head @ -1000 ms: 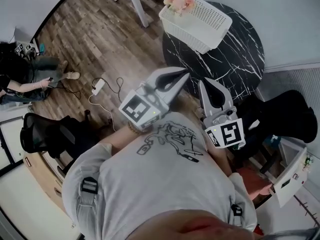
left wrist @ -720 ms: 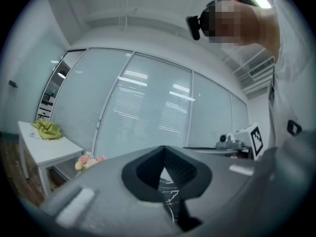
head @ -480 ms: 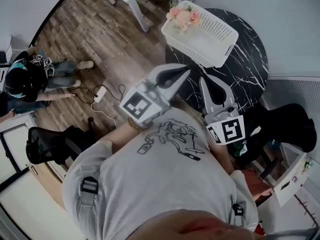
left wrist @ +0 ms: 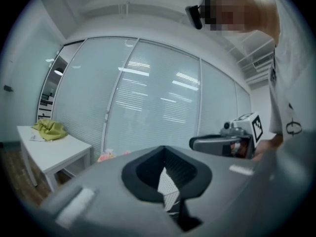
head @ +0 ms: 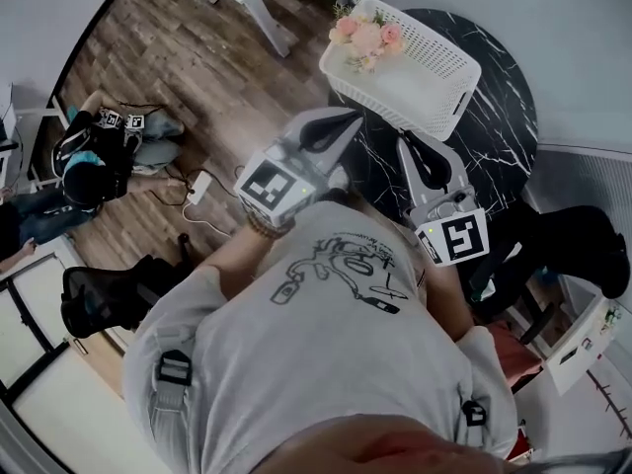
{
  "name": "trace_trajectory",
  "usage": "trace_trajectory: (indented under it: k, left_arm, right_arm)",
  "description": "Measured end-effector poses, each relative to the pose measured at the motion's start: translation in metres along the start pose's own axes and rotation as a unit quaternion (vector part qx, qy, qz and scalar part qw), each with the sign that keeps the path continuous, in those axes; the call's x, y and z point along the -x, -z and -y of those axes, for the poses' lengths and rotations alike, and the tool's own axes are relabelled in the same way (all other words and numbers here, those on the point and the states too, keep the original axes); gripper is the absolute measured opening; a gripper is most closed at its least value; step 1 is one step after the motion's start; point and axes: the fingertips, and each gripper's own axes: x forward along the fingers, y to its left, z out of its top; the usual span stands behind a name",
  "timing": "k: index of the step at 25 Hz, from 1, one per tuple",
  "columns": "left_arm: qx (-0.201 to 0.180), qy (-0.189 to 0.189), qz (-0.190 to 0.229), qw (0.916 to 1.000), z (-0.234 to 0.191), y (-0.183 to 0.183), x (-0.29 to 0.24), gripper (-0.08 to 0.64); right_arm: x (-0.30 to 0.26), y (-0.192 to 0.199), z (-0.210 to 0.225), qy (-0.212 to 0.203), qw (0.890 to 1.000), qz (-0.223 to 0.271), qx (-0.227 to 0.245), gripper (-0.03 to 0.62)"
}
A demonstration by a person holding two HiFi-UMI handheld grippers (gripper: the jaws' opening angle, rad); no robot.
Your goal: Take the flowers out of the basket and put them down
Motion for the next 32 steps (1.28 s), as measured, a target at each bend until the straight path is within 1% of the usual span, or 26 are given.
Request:
trace_trajectory:
  k: [2,6,9,11,14,16,19,28,32]
  left_arm:
    - [-0.009,-0.004,-0.013,0.9999,-0.017,0.011,-0.006,0.003]
    - [-0.012,-0.014,-0.038,0.9991,-0.050,0.031,-0.014,0.003]
    - [-0.019,-0.022,-0.057,0.9980,-0.074,0.046,-0.020,0.003]
    - [-0.022,-0.024,-0.069,0.9971,-0.090,0.057,-0.024,0.003]
    - [-0.030,-0.029,-0.086,0.9954,-0.112,0.070,-0.029,0.003]
    - [-0.035,-0.031,-0.095,0.9944,-0.126,0.078,-0.034,0.003]
    - [-0.041,-0.030,-0.110,0.9927,-0.142,0.092,-0.044,0.003]
    - [-0.051,-0.027,-0.154,0.9864,-0.184,0.132,-0.072,0.003]
    - [-0.069,-0.020,-0.174,0.9821,-0.197,0.145,-0.085,0.003]
  right_arm:
    - [-0.011,0.011,0.010,0.000,1.000,-0.011,0.002,0.051]
    - [-0.030,0.033,0.034,0.000,0.999,-0.033,0.003,0.089]
    - [-0.046,0.049,0.049,-0.004,0.998,-0.052,0.018,0.100]
    - [-0.057,0.058,0.057,-0.009,0.998,-0.063,0.021,0.106]
    - [-0.074,0.072,0.067,-0.017,0.996,-0.082,0.026,0.133]
    - [-0.083,0.081,0.075,-0.019,0.995,-0.089,0.031,0.137]
    - [-0.096,0.097,0.087,-0.019,0.994,-0.105,0.029,0.151]
    - [-0.136,0.145,0.126,-0.029,0.989,-0.144,0.028,0.253]
    - [-0.158,0.163,0.139,-0.041,0.987,-0.155,0.029,0.296]
